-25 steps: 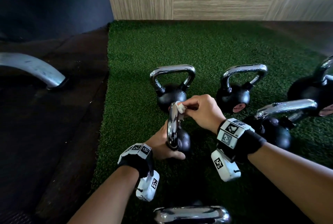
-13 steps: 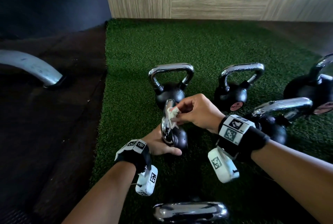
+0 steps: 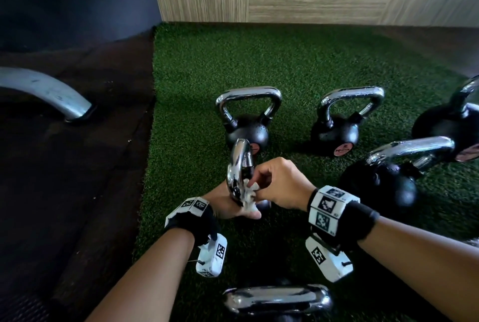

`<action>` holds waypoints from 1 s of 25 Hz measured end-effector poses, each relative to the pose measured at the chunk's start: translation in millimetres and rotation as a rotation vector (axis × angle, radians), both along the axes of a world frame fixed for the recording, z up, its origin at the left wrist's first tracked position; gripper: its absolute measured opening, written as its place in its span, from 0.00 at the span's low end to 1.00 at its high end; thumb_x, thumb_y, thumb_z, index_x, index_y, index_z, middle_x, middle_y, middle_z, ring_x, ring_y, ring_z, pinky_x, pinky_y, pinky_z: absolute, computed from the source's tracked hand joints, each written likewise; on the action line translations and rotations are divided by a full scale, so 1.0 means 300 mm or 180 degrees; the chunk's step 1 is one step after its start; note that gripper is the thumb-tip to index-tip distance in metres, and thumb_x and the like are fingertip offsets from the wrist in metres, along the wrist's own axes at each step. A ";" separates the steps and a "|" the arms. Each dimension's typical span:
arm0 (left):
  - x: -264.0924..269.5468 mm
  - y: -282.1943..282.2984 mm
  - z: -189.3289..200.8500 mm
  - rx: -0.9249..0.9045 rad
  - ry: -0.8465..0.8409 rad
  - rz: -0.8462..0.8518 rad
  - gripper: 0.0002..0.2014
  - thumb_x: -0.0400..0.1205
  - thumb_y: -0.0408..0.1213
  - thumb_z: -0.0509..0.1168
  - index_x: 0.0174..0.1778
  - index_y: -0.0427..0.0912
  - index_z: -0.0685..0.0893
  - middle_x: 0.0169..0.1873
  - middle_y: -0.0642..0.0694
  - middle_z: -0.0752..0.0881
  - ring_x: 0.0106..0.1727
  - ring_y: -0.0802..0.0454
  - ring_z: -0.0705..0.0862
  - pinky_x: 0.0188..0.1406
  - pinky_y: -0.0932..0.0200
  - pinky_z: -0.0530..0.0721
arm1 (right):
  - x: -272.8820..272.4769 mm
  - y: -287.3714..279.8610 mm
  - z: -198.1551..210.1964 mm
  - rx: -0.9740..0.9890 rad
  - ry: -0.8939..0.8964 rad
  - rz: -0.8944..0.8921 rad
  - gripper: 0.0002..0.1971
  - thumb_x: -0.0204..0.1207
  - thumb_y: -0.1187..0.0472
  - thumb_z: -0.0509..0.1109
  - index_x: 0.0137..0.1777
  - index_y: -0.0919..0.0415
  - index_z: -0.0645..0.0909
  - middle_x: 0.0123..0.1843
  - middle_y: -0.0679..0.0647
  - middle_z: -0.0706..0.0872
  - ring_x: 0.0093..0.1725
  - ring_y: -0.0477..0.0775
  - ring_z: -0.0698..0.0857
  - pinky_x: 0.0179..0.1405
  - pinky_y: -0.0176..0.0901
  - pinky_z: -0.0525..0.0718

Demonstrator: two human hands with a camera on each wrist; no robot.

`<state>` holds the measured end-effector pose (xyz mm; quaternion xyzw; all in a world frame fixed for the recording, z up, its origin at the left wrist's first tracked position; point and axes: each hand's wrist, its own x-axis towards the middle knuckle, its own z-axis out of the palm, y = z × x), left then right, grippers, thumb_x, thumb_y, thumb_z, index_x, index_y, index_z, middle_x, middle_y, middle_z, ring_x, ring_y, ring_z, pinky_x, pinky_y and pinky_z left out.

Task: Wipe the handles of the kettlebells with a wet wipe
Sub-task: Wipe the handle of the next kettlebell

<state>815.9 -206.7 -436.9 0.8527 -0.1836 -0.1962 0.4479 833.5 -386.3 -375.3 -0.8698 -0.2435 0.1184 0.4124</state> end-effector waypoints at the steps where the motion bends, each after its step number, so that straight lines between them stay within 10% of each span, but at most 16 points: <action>1: -0.001 -0.001 -0.002 -0.0013 0.0007 -0.0013 0.17 0.77 0.27 0.77 0.58 0.48 0.85 0.53 0.66 0.87 0.56 0.72 0.83 0.61 0.75 0.77 | -0.007 0.001 -0.010 -0.0096 -0.0062 -0.0022 0.10 0.60 0.67 0.86 0.38 0.53 0.92 0.32 0.46 0.91 0.32 0.35 0.84 0.34 0.29 0.81; 5: -0.015 0.001 -0.026 -0.0385 0.0082 0.0276 0.28 0.74 0.23 0.79 0.70 0.33 0.81 0.65 0.40 0.87 0.68 0.53 0.85 0.74 0.59 0.79 | 0.015 -0.014 -0.004 0.0022 0.0352 0.0160 0.13 0.65 0.68 0.84 0.45 0.51 0.94 0.43 0.52 0.95 0.44 0.49 0.93 0.48 0.43 0.90; 9: -0.010 -0.005 -0.056 -0.0482 0.0055 0.0373 0.37 0.70 0.23 0.82 0.74 0.24 0.73 0.58 0.53 0.86 0.55 0.82 0.82 0.59 0.82 0.75 | 0.054 -0.024 0.027 -0.0468 0.0836 0.0711 0.18 0.71 0.71 0.79 0.39 0.42 0.91 0.43 0.60 0.95 0.40 0.59 0.94 0.48 0.56 0.93; 13: -0.005 -0.008 -0.076 -0.0488 0.0252 0.0452 0.37 0.70 0.23 0.82 0.72 0.23 0.73 0.54 0.57 0.89 0.54 0.79 0.84 0.54 0.82 0.77 | 0.048 -0.026 0.025 -0.0328 0.0768 0.0804 0.14 0.71 0.71 0.74 0.45 0.50 0.92 0.43 0.61 0.94 0.38 0.59 0.92 0.50 0.64 0.90; 18: -0.019 -0.015 -0.057 -0.0394 -0.0059 0.0423 0.39 0.65 0.31 0.86 0.69 0.27 0.76 0.54 0.56 0.87 0.52 0.84 0.80 0.55 0.84 0.73 | 0.053 -0.013 0.038 -0.0367 0.0715 0.0996 0.04 0.71 0.72 0.73 0.42 0.64 0.88 0.42 0.65 0.92 0.38 0.49 0.86 0.44 0.59 0.88; 22: -0.022 -0.016 -0.078 -0.0660 -0.0037 0.0404 0.43 0.64 0.23 0.85 0.72 0.21 0.69 0.55 0.56 0.83 0.57 0.75 0.84 0.58 0.79 0.78 | 0.023 -0.021 0.012 0.0739 0.1973 0.0819 0.14 0.77 0.82 0.66 0.49 0.65 0.88 0.38 0.54 0.91 0.34 0.45 0.88 0.33 0.34 0.85; 25: -0.031 -0.023 -0.077 -0.0763 -0.0274 0.0457 0.47 0.61 0.21 0.86 0.74 0.28 0.67 0.59 0.55 0.79 0.61 0.70 0.82 0.61 0.76 0.78 | 0.023 -0.035 -0.006 0.1445 0.2605 0.0445 0.12 0.79 0.82 0.64 0.53 0.71 0.85 0.38 0.56 0.92 0.34 0.47 0.90 0.34 0.35 0.88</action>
